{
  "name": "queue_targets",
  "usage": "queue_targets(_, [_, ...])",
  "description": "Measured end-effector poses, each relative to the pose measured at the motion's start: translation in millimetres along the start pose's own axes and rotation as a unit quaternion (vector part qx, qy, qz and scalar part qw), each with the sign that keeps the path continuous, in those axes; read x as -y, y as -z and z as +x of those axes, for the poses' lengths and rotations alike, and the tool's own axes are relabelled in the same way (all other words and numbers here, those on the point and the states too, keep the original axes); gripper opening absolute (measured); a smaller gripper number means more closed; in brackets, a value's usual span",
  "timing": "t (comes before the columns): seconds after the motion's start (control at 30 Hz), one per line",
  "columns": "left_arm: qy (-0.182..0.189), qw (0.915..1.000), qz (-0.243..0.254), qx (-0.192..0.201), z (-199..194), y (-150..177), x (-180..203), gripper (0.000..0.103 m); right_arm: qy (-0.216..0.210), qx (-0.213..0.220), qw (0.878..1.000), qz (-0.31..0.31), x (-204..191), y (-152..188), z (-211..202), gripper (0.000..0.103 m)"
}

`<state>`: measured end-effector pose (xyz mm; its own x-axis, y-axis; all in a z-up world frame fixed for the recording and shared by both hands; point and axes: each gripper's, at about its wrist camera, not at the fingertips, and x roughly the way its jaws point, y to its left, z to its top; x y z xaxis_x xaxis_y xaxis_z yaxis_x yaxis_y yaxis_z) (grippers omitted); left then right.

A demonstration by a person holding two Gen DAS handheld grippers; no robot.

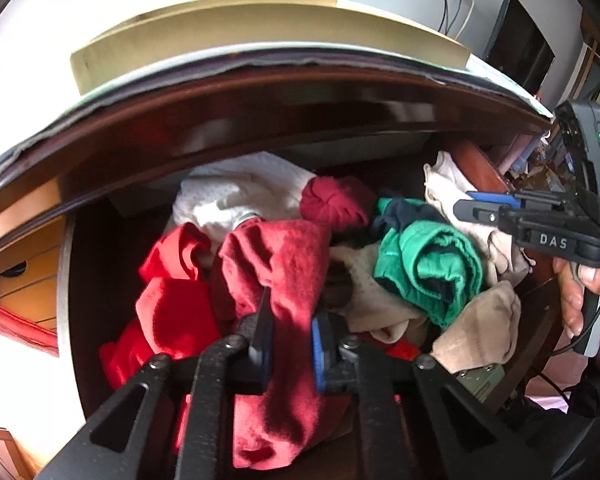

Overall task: Take underwear out of drawer
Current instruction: 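Close the left gripper on the red cloth while the right gripper grasps the beige bra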

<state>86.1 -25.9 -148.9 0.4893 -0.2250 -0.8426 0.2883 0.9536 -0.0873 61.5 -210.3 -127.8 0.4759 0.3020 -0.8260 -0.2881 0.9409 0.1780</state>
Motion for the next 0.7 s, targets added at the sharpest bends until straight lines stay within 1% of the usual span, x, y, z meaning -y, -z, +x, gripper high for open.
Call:
queue_targets(0.07, [0.001, 1.0000, 0.001, 0.001, 2, 0, 1, 0.011, 0.003, -0.004, 1.000, 0.003, 0, -1, 1, 0.028])
queue_targets(0.1, [0.001, 1.0000, 0.000, 0.003, 2, -1, 0, 0.011, 0.006, -0.004, 1.000, 0.008, -1, -2, 5, 0.030])
queue_targets(0.13, [0.001, 1.0000, 0.000, 0.003, 2, -1, 0, 0.011, 0.005, -0.009, 1.000, 0.013, -1, -3, 7, 0.037])
queue_targets(0.17, [0.002, 1.0000, -0.002, 0.004, 2, 0, -1, 0.011, 0.004, -0.022, 1.000, 0.012, -1, -3, 11, 0.039])
queue_targets(0.23, [0.001, 1.0000, -0.006, 0.007, 1, 0, -2, 0.011, 0.008, -0.029, 1.000, 0.000, -6, -4, 15, 0.039])
queue_targets(0.27, [0.001, 0.9999, -0.008, 0.010, -1, 1, -3, 0.011, 0.012, -0.027, 1.000, -0.009, -10, -3, 14, 0.038])
queue_targets(0.33, [0.004, 0.9998, -0.014, 0.015, -5, 2, -6, 0.011, 0.008, -0.022, 1.000, -0.017, -12, -2, 13, 0.025])
queue_targets(0.4, [0.005, 0.9996, -0.017, 0.021, -8, 2, -8, 0.011, 0.002, -0.007, 1.000, -0.014, -9, -1, 8, 0.017])
queue_targets(0.43, [0.005, 0.9995, -0.018, 0.024, -10, 2, -8, 0.011, -0.005, 0.007, 1.000, -0.011, -7, 0, 4, 0.014])
queue_targets(0.57, [0.006, 0.9993, -0.020, 0.032, -15, 3, -9, 0.011, -0.025, 0.045, 0.999, 0.010, 3, 4, -10, 0.012])
queue_targets(0.7, [0.005, 0.9989, -0.020, 0.043, -21, 4, -10, 0.010, -0.019, 0.054, 0.998, 0.005, 1, 5, -15, 0.012])
